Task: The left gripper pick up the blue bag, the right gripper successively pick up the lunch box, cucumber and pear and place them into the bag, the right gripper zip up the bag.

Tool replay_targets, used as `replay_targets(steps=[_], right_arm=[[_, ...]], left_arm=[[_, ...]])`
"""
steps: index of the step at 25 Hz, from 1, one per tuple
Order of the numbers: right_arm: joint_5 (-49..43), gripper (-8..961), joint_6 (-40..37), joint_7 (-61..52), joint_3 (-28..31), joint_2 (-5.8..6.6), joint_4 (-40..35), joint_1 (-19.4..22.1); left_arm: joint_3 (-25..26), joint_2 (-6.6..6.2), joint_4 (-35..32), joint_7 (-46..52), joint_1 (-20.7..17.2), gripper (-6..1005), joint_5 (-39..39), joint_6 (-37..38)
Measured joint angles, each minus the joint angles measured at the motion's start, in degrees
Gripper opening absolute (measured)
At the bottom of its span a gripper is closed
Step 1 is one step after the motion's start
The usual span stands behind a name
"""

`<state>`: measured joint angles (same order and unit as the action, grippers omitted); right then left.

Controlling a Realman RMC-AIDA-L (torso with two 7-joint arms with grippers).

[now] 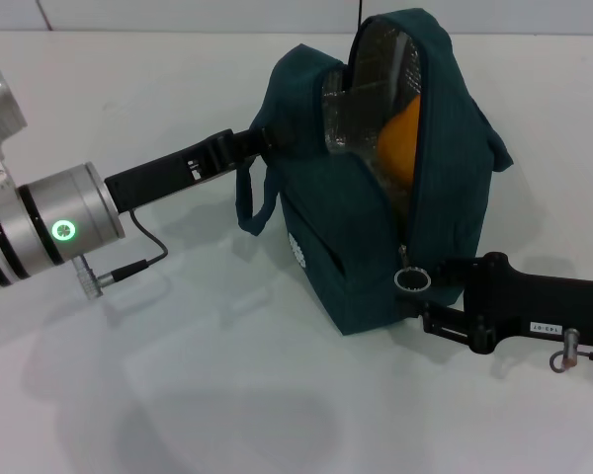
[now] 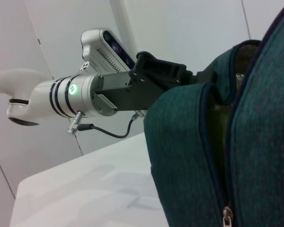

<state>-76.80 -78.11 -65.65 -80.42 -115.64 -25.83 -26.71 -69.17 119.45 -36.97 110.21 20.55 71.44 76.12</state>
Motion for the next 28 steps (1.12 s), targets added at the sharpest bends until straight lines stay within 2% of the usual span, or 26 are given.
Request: replay_targets(steps=[24, 28], right_arm=[[0.1, 268, -0.1, 0.0, 0.0, 0.09, -0.4, 0.5], [0.4, 106, -0.1, 0.0, 0.0, 0.07, -0.3, 0.5]], left_arm=[[0.0, -0.10, 0.1, -0.1, -0.2, 42, -0.2, 0.6], [0.1, -0.09, 0.0, -0.1, -0.2, 42, -0.3, 0.6]])
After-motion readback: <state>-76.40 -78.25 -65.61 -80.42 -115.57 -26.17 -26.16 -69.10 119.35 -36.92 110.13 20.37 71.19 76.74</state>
